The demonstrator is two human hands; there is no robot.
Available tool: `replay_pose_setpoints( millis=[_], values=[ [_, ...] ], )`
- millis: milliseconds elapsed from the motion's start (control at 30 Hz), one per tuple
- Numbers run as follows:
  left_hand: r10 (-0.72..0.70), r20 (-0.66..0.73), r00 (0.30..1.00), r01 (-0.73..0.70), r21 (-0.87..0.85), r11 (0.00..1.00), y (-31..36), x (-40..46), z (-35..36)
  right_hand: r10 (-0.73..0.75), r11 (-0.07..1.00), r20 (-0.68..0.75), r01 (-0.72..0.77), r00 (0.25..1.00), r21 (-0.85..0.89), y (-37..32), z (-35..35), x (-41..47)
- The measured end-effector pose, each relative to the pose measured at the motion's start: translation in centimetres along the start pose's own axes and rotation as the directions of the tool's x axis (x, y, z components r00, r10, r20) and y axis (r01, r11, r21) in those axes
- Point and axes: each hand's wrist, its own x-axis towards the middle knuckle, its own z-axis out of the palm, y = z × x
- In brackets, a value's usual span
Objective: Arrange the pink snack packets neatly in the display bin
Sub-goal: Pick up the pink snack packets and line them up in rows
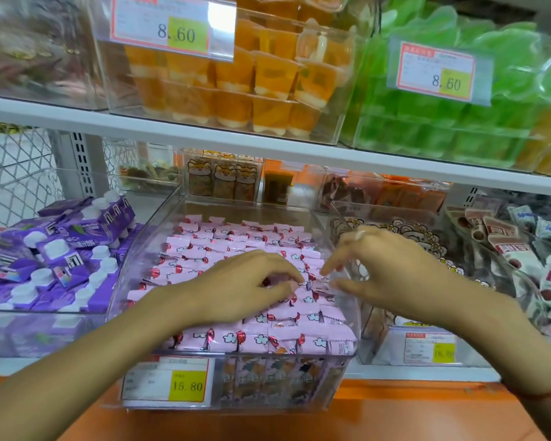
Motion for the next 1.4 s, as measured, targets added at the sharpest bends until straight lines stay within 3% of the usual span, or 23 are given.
replay_pose_setpoints(
  millis=[133, 300, 500, 733, 867, 933, 1033, 1133, 1200, 1300, 1400],
  values=[
    [0.038, -0.086, 0.996, -0.038, 0.001, 0.999, 0.8, -0.5, -0.5, 0.049, 0.999, -0.020, -0.050, 0.999, -0.015, -1.0, 0.8, -1.8],
    [0.062, 0.024, 0.998, -0.065, 0.123, 0.990, 1.4, -1.4, 1.3, 0.046, 0.993, -0.007, -0.047, 0.999, -0.104, -1.5, 2.0, -2.2],
    [0.022, 0.010, 1.000, -0.023, 0.131, 0.991, 1.6, -1.1, 1.5, -0.004, 0.995, -0.023, 0.001, 1.000, -0.104, -1.6, 2.7, -1.9],
    [0.000, 0.133, 0.991, -0.025, 0.190, 0.981, 1.6, -0.5, 1.4, -0.111, 0.988, -0.169, 0.090, 0.979, -0.128, -1.5, 3.3, -3.0],
    [-0.016, 0.147, 0.989, -0.012, 0.189, 0.982, 1.4, -0.6, 1.4, -0.103, 0.990, -0.392, 0.055, 0.914, -0.133, -1.8, 3.3, -3.0],
    [-0.001, 0.142, 0.990, -0.023, 0.164, 0.986, 1.5, -0.5, 1.5, -0.035, 0.999, -0.556, 0.006, 0.830, -0.053, -1.8, 2.9, -2.8],
    [-0.008, 0.142, 0.990, -0.011, 0.135, 0.991, 1.6, -0.7, 1.4, 0.200, 0.969, -0.733, -0.021, 0.651, 0.246, -1.5, 2.3, -2.7],
    [-0.015, 0.146, 0.989, -0.008, 0.151, 0.989, 1.7, -0.9, 1.5, 0.404, 0.886, -0.793, 0.021, 0.457, 0.463, -1.0, 1.7, -2.5],
    [0.008, 0.110, 0.994, -0.022, 0.120, 0.993, 1.9, -1.0, 1.5, 0.540, 0.793, -0.751, 0.070, 0.379, 0.605, -0.6, 1.5, -2.2],
    [-0.038, -0.066, 0.997, 0.032, -0.093, 0.995, 1.9, -1.3, 0.4, 0.705, 0.589, -0.574, 0.108, 0.416, 0.801, -0.3, 1.8, -1.7],
    [0.018, -0.271, 0.962, -0.067, -0.174, 0.982, 1.9, -1.5, -0.9, 0.767, 0.429, -0.425, 0.108, 0.481, 0.897, -0.8, 2.1, -1.2]
  ],
)
